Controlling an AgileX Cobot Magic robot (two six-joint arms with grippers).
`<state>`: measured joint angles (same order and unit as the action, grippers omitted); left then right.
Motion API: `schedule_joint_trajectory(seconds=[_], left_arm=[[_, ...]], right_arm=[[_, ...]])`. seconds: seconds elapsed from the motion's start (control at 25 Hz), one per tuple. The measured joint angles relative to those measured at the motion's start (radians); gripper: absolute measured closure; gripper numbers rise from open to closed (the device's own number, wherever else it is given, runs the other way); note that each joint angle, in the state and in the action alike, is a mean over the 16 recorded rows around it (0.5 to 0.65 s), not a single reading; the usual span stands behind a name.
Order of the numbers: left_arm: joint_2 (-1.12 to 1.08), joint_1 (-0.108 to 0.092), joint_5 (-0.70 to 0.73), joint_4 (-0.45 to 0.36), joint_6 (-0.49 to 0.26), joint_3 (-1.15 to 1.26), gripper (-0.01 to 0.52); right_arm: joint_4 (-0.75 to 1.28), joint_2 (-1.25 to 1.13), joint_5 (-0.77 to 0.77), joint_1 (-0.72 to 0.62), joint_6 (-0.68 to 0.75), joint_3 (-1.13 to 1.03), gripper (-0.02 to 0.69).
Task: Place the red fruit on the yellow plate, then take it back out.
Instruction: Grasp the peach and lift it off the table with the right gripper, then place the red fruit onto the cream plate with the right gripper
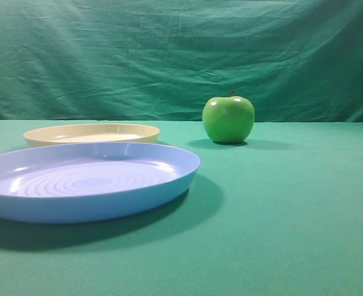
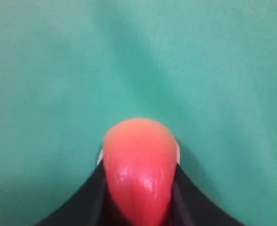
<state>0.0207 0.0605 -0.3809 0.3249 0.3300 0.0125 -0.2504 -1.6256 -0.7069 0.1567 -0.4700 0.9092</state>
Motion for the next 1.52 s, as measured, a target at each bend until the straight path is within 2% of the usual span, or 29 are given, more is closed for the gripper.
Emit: schedule_joint_trajectory(seconds=[0.16,0.56,0.92,1.28,1.4,1.52], left_arm=[[0.0,0.0,0.0,0.0,0.0,0.0,0.514],[0.0,0.0,0.0,0.0,0.0,0.0,0.514],[0.0,0.0,0.0,0.0,0.0,0.0,0.514],[0.0,0.0,0.0,0.0,0.0,0.0,0.514],[0.0,0.0,0.0,0.0,0.0,0.0,0.514],[0.0,0.0,0.0,0.0,0.0,0.0,0.514]], right_arm=[[-0.014,-0.005,-0.046,0.019,-0.004,0.126,0.465],[-0.05,-0.08,-0.108,0.194,-0.027,0.517,0.483],[-0.058,-0.312,-0.105,0.41,-0.072,0.818,0.482],[-0.072,-0.586,-0.054,0.517,-0.112,1.01,0.482],[-0.08,-0.651,-0.024,0.531,-0.12,1.039,0.464],[-0.087,-0.698,0.007,0.541,-0.125,1.053,0.412]])
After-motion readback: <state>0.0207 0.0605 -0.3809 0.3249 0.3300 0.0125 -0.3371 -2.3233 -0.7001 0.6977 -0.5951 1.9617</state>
